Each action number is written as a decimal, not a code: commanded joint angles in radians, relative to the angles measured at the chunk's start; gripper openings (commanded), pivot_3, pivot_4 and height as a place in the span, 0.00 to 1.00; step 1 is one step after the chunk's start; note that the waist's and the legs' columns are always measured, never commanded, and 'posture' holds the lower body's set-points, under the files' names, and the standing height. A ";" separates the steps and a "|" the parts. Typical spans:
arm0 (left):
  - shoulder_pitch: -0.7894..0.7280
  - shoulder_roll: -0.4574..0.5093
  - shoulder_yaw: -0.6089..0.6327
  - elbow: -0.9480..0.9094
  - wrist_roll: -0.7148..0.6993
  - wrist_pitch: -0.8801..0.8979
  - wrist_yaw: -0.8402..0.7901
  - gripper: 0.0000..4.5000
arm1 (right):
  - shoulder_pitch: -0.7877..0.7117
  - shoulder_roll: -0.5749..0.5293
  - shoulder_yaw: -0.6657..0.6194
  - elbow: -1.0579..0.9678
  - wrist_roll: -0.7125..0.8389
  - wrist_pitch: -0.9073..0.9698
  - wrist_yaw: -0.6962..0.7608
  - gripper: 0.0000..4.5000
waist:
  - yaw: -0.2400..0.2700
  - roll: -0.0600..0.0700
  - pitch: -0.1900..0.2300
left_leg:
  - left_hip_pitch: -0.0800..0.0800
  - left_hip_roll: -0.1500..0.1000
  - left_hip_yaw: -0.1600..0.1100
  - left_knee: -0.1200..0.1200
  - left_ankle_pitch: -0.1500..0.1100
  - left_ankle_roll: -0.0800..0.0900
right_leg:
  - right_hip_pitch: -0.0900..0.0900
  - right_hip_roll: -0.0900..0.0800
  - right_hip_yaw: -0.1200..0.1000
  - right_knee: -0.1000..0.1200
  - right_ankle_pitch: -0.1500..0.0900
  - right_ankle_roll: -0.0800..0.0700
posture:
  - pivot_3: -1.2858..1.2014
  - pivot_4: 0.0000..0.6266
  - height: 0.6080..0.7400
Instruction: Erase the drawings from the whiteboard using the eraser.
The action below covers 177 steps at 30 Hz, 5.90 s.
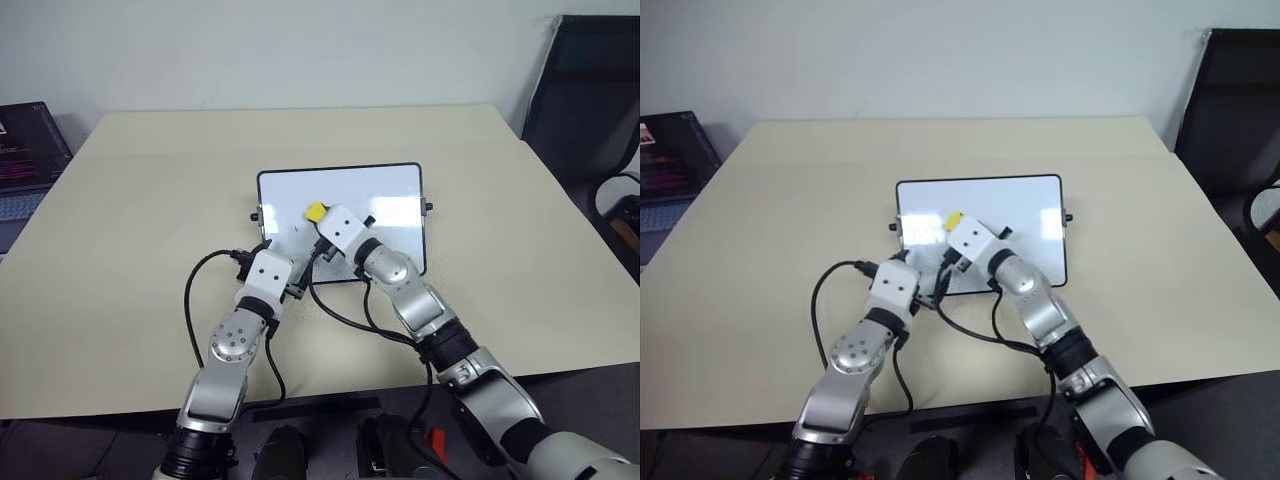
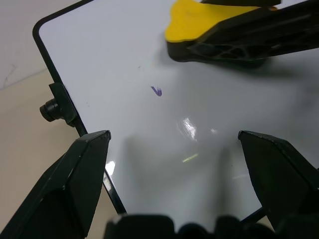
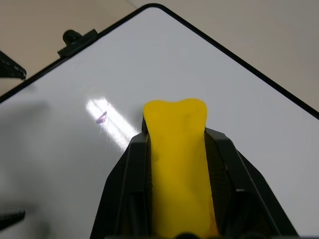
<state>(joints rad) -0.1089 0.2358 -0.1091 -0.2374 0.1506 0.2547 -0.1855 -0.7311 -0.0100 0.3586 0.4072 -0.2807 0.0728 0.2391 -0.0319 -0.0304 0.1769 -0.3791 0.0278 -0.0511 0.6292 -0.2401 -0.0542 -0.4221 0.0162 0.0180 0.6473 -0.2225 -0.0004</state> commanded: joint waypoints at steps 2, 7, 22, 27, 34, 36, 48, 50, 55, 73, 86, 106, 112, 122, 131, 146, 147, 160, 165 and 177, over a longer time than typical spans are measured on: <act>0.009 -0.005 0.018 -0.055 0.005 0.000 0.017 1.00 | -0.044 0.039 0.010 0.032 -0.006 -0.057 -0.012 0.25 | 0.000 0.000 0.000 | 0.000 0.000 0.000 0.000 0.000 0.000 | 0.000 0.000 0.000 0.000 0.000 0.000 | 0.52 0.24 1.00; 0.015 -0.005 0.023 -0.060 0.010 0.003 0.024 1.00 | -0.042 0.055 0.041 0.062 -0.022 -0.086 0.008 0.25 | 0.000 0.000 0.000 | 0.000 0.000 0.000 0.000 0.000 0.000 | 0.000 0.000 0.000 0.000 0.000 0.000 | 0.52 0.24 1.00; 0.009 -0.006 0.016 -0.062 0.013 0.007 0.027 1.00 | 0.046 -0.079 0.069 -0.026 -0.094 -0.039 0.065 0.25 | 0.004 0.000 0.000 | 0.000 0.000 -0.001 0.000 0.000 0.000 | 0.001 0.000 0.000 0.000 0.000 0.000 | 0.52 0.24 1.00; 0.005 -0.005 0.013 -0.056 0.010 0.005 0.023 1.00 | 0.092 -0.139 0.037 -0.091 -0.088 -0.011 0.072 0.25 | 0.004 0.000 0.000 | 0.001 0.000 -0.001 0.001 0.000 0.000 | 0.001 0.000 0.000 0.000 0.000 0.000 | 0.52 0.24 1.00; -0.012 -0.003 -0.003 -0.038 0.003 -0.009 0.006 1.00 | 0.150 -0.125 -0.060 -0.209 0.021 -0.016 0.070 0.25 | 0.004 0.000 0.000 | 0.001 0.000 -0.001 0.001 0.000 0.000 | 0.001 0.000 0.000 0.000 0.000 0.000 | 0.52 0.24 1.00; -0.021 -0.002 -0.009 -0.034 0.002 -0.011 -0.001 1.00 | 0.155 -0.132 -0.069 -0.230 0.021 -0.023 0.068 0.25 | 0.004 0.000 0.000 | 0.000 0.000 -0.001 0.001 0.000 0.000 | 0.001 0.000 0.000 0.000 0.000 0.000 | 0.52 0.24 1.00; -0.021 -0.003 0.002 -0.023 -0.001 -0.018 0.000 1.00 | 0.052 -0.045 -0.008 -0.080 -0.031 -0.128 0.008 0.25 | -0.002 0.000 0.000 | 0.001 0.000 0.000 0.000 0.000 0.000 | 0.000 0.000 0.000 0.000 0.000 0.000 | 0.52 0.24 1.00; -0.011 -0.008 0.013 -0.032 0.005 -0.009 0.017 1.00 | 0.024 -0.023 0.012 -0.035 -0.044 -0.160 -0.001 0.25 | -0.002 0.000 0.000 | 0.000 0.000 0.000 0.000 0.000 0.000 | 0.000 0.000 0.000 0.000 0.000 0.000 | 0.52 0.24 1.00; 0.014 -0.005 0.021 -0.053 0.009 0.001 0.028 1.00 | -0.023 0.012 0.034 0.042 -0.056 -0.213 -0.017 0.25 | 0.003 0.000 0.000 | -0.001 0.000 0.000 0.000 0.000 0.000 | 0.000 0.000 0.000 -0.001 0.000 0.000 | 0.52 0.24 1.00; -0.027 0.009 0.031 -0.040 0.022 0.010 0.029 1.00 | -0.048 -0.064 0.081 0.045 -0.201 -0.122 -0.014 0.25 | 0.003 0.000 0.000 | 0.000 0.000 -0.001 0.000 0.000 0.000 | 0.000 0.000 0.000 0.000 0.000 0.000 | 0.52 0.24 1.00; -0.008 0.004 0.020 -0.043 0.016 0.005 0.023 1.00 | 0.011 -0.075 0.086 -0.013 -0.185 -0.081 0.048 0.25 | 0.002 0.000 0.000 | 0.001 0.000 0.000 0.001 0.000 0.000 | 0.001 0.000 0.000 0.001 0.000 0.000 | 0.52 0.24 1.00; 0.017 0.007 0.047 -0.079 0.028 0.019 0.034 1.00 | -0.133 -0.015 0.076 0.217 -0.165 -0.121 0.057 0.25 | 0.002 0.000 0.000 | 0.002 0.000 0.000 0.001 0.000 0.000 | 0.001 0.000 0.000 0.002 0.000 0.000 | 0.52 0.24 1.00; -0.020 0.009 0.042 -0.041 0.020 0.006 0.021 1.00 | -0.014 -0.148 0.068 0.097 -0.178 -0.103 0.092 0.25 | 0.016 -0.001 -0.001 | 0.002 -0.001 -0.001 0.002 0.000 0.000 | 0.003 -0.001 0.000 0.001 0.000 0.000 | 0.52 0.24 1.00; -0.034 0.011 0.041 -0.020 0.015 -0.001 0.015 1.00 | 0.093 -0.235 0.074 -0.026 -0.189 -0.072 0.119 0.25 | 0.005 -0.001 -0.001 | 0.015 -0.001 0.000 0.000 0.000 0.000 | 0.014 0.000 0.000 0.000 -0.003 -0.005 | 0.52 0.24 1.00; -0.034 0.017 0.032 -0.022 0.010 -0.010 -0.003 1.00 | 0.083 -0.158 -0.021 -0.136 -0.073 -0.041 0.098 0.25 | 0.001 0.000 0.000 | 0.015 0.000 0.000 0.001 0.000 0.000 | 0.015 0.000 0.000 0.000 -0.003 -0.005 | 0.52 0.24 1.00; -0.097 0.026 -0.009 -0.030 -0.193 -0.084 -0.259 1.00 | 0.346 -0.302 -0.319 -0.662 0.152 0.311 0.185 0.25 | 0.007 0.000 0.000 | -0.002 -0.001 -0.001 0.000 0.000 -0.001 | 0.000 0.000 0.000 -0.002 -0.001 0.000 | 0.52 0.24 1.00; -0.106 0.029 -0.011 -0.022 -0.207 -0.085 -0.280 1.00 | 0.360 -0.319 -0.343 -0.695 0.151 0.357 0.182 0.25 | 0.005 0.000 0.000 | -0.002 -0.001 -0.001 0.000 0.000 -0.001 | 0.000 0.000 0.000 -0.002 -0.001 0.000 | 0.52 0.24 1.00; -0.252 0.116 -0.079 0.130 -0.445 -0.091 -0.737 1.00 | 0.446 -0.374 -0.619 -0.792 0.250 0.806 0.121 0.25 | 0.001 0.000 0.000 | -0.001 -0.001 0.000 0.000 0.000 0.000 | 0.000 0.001 -0.001 -0.001 -0.001 0.000 | 0.52 0.24 1.00; -0.302 0.091 -0.095 0.216 -0.447 -0.125 -0.790 1.00 | 0.430 -0.361 -0.655 -0.754 0.284 0.863 0.081 0.25 | 0.000 0.000 0.000 | -0.001 -0.002 0.001 0.000 0.000 0.000 | 0.000 0.001 0.000 -0.002 -0.001 0.000 | 0.52 0.24 1.00; -0.288 0.086 -0.145 0.309 -0.414 -0.172 -0.911 1.00 | 0.432 -0.379 -0.639 -0.671 0.330 0.871 0.056 0.25 | 0.000 0.000 0.000 | -0.001 -0.002 0.000 0.000 0.000 0.000 | 0.000 0.001 0.000 -0.002 -0.001 0.000 | 0.52 0.24 1.00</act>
<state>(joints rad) -0.3948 0.3272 -0.2448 0.0777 -0.2681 0.1090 -1.0986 -0.2866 -0.3753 -0.2732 -0.2531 0.0357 0.9544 0.3014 -0.0321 -0.0302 0.1771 -0.3804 0.0261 -0.0506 0.6294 -0.2404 -0.0545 -0.4220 0.0169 0.0178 0.6455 -0.2233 -0.0005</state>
